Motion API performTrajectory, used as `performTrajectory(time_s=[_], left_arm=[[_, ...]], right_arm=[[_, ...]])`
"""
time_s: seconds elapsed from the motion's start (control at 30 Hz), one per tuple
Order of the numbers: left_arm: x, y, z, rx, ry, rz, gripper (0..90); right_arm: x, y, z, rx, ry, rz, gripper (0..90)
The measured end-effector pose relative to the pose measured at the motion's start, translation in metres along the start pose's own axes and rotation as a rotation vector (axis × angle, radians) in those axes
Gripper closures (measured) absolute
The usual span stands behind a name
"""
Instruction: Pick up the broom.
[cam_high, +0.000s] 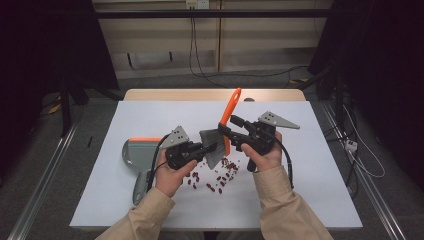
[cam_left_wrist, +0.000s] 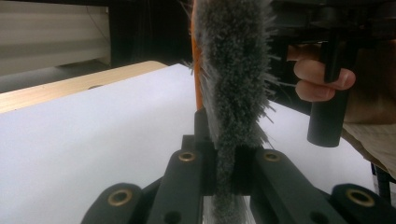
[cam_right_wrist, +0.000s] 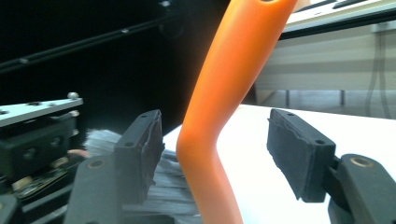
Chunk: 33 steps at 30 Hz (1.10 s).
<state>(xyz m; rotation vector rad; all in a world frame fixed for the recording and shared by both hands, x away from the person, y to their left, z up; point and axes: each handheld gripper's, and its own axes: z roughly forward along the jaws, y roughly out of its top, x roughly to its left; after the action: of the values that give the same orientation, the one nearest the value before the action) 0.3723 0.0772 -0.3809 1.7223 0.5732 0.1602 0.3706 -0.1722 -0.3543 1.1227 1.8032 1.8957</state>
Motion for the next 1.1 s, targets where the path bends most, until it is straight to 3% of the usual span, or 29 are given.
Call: performTrajectory(time_s=[0.2, 0.5, 0.8, 1.0, 1.1], left_arm=[[0.003, 0.001, -0.003, -0.004, 0.009, -0.009, 85.4], [0.004, 0.002, -0.005, -0.003, 0.005, -0.016, 85.3], [0.001, 0.002, -0.002, 0.005, -0.011, -0.009, 85.2], [0.001, 0.001, 0.000, -0.001, -0.039, -0.007, 85.2], [0.001, 0.001, 0.000, -0.003, -0.051, -0.002, 85.3]], right_arm=[[0.000, -0.001, -0.003, 0.018, 0.075, -0.023, 28.7], [0.001, -0.007, 0.003, 0.068, 0.059, -0.064, 21.2], [-0.003, -0.012, 0.009, 0.089, 0.069, -0.049, 21.6], [-0.003, -0.015, 0.013, 0.102, 0.130, -0.023, 22.7], [-0.002, -0.017, 0.016, 0.120, 0.190, -0.017, 29.3]])
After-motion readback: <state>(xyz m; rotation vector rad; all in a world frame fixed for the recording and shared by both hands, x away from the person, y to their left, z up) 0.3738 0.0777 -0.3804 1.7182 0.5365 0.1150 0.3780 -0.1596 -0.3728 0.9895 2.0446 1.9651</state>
